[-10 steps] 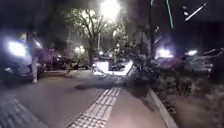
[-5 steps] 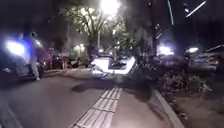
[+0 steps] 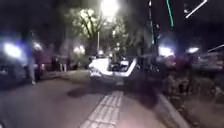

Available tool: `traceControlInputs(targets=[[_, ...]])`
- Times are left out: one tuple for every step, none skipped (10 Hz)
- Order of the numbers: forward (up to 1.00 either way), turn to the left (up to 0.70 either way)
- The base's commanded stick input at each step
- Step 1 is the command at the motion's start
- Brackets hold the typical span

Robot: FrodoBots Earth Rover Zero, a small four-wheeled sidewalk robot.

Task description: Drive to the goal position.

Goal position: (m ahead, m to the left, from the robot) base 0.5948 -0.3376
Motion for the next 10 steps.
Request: traceControlInputs(targets=[[0.45,0.0],[0.45,0.0],[0.45,0.0],[0.45,0.0],[0.45,0.0],[0.45,0.0],[0.45,0.0],[0.45,0.0],[0.45,0.0],[0.45,0.0]])
